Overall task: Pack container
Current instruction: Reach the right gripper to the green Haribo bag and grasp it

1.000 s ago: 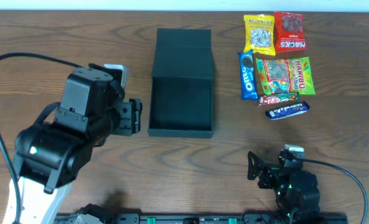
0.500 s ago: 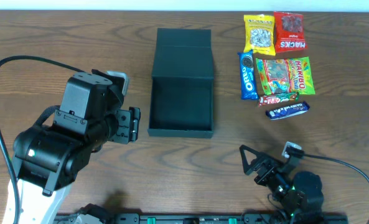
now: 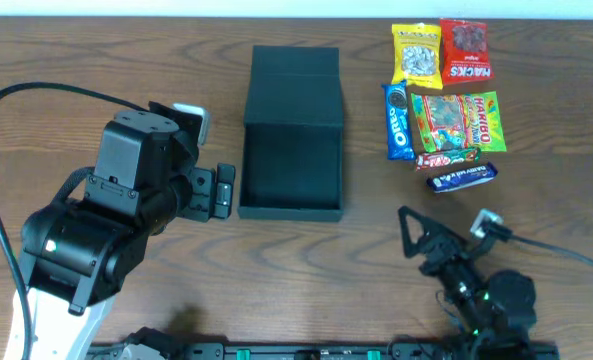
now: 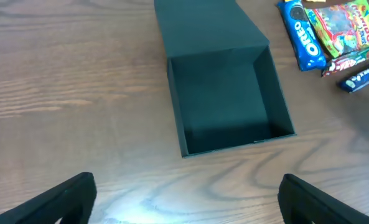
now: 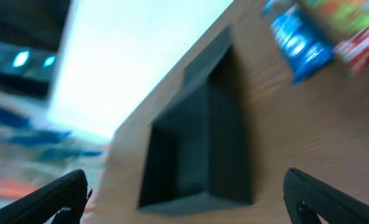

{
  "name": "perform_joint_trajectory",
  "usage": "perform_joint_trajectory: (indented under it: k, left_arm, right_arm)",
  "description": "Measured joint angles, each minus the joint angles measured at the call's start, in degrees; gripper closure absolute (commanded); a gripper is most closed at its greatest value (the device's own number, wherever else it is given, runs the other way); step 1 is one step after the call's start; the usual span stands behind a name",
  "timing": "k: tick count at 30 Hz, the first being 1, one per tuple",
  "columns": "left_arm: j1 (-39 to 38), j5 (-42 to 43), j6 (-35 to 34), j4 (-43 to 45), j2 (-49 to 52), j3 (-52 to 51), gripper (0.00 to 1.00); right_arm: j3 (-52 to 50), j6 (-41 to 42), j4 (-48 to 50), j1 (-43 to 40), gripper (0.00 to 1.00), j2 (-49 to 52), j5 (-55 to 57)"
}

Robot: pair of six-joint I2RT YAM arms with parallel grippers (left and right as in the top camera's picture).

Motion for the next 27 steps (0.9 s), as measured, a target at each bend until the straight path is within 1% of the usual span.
perform_joint_trajectory:
  k: [6, 7, 10, 15, 18, 21, 24, 27]
  left_arm:
    - [0.0, -0.02, 0.35, 1.18, 1.64, 0.0, 0.02]
    - [0.0, 0.0, 0.39, 1.42, 2.08, 0.0, 0.02]
    - [0.0, -0.2, 0.87, 2.29, 3.06, 0.0, 0.03]
    - [0.02, -0.85, 1.42, 3.91, 4.59, 0.0, 0.03]
    - [0.02, -1.09, 1.46, 4.92, 5.9, 0.0, 0.04]
    - [0.0, -1.44, 1.46, 5.75, 6.95, 0.0, 0.04]
    - [0.02, -1.51, 1.49, 5.88, 7.63, 0.0, 0.05]
    - [0.02, -1.51, 1.49, 5.88, 8.41, 0.0, 0.04]
  right_arm:
    - [19.58, -15.1, -3.48, -11.1, 0.01, 25.64, 0.31]
    - [25.09, -18.78, -5.01, -13.44, 0.01, 32.2, -0.04]
    - [37.53, -27.85, -9.55, -17.7, 0.01, 47.76, -0.48]
    - [52.0, -36.87, -13.99, -20.06, 0.01, 67.63, 1.68]
    - [59.3, -39.91, -15.8, -20.06, 0.01, 78.73, 4.44]
    - [65.13, -41.13, -16.17, -20.06, 0.01, 88.19, 6.84]
    - [68.28, -41.13, -16.0, -20.39, 0.01, 94.27, 9.29]
    - [69.92, -41.11, -14.47, -22.71, 0.01, 99.1, 8.94]
